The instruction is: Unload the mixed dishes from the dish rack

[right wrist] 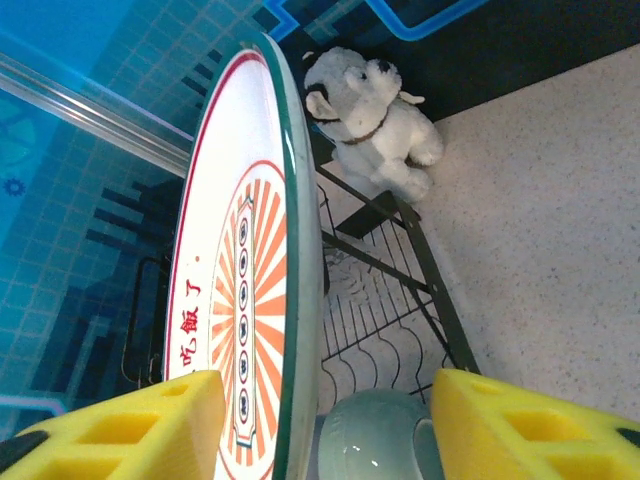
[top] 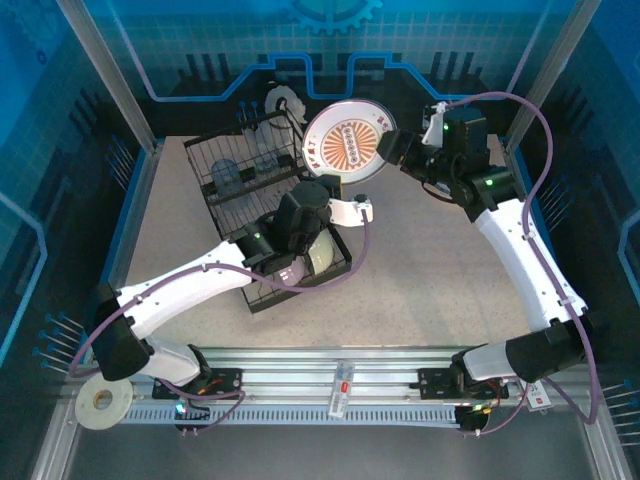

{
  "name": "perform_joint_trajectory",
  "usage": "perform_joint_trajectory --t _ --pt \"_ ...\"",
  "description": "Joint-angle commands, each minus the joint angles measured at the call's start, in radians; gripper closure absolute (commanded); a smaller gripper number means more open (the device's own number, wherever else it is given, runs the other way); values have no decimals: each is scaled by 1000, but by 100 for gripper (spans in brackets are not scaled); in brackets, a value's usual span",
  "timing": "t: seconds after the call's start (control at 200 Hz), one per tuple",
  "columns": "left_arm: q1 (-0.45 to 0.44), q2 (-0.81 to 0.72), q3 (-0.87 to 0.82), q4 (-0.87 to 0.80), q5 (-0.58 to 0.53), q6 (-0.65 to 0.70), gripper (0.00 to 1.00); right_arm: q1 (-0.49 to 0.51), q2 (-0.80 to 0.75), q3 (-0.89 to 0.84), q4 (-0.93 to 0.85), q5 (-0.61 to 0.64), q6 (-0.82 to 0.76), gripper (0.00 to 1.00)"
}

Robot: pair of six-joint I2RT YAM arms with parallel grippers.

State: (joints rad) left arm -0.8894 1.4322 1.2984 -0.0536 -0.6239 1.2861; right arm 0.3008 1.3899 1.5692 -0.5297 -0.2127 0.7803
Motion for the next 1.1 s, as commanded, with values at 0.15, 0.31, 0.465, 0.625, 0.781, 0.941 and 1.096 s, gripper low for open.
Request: perform_joint_trajectory --t 0.15,0.31,0.465,0.625,0.781,0.941,1.096 --pt "-8 -1 -10 78 -39 21 100 21 -4 35 -35 35 3 55" --pt "-10 0 -12 79 -43 18 100 25 7 44 -48 32 9 62" --pt "-11 0 -13 80 -46 15 100 27 6 43 -46 32 22 68" --pt "-11 -1 -15 78 -46 15 100 28 8 43 -49 37 30 76" --pt "-11 4 -13 87 -44 13 100 28 13 38 -47 33 38 87" --pt "-11 9 -11 93 -39 11 100 27 19 37 -44 31 38 99" --pt "-11 10 -10 98 -32 -2 94 17 25 31 -37 17 40 100"
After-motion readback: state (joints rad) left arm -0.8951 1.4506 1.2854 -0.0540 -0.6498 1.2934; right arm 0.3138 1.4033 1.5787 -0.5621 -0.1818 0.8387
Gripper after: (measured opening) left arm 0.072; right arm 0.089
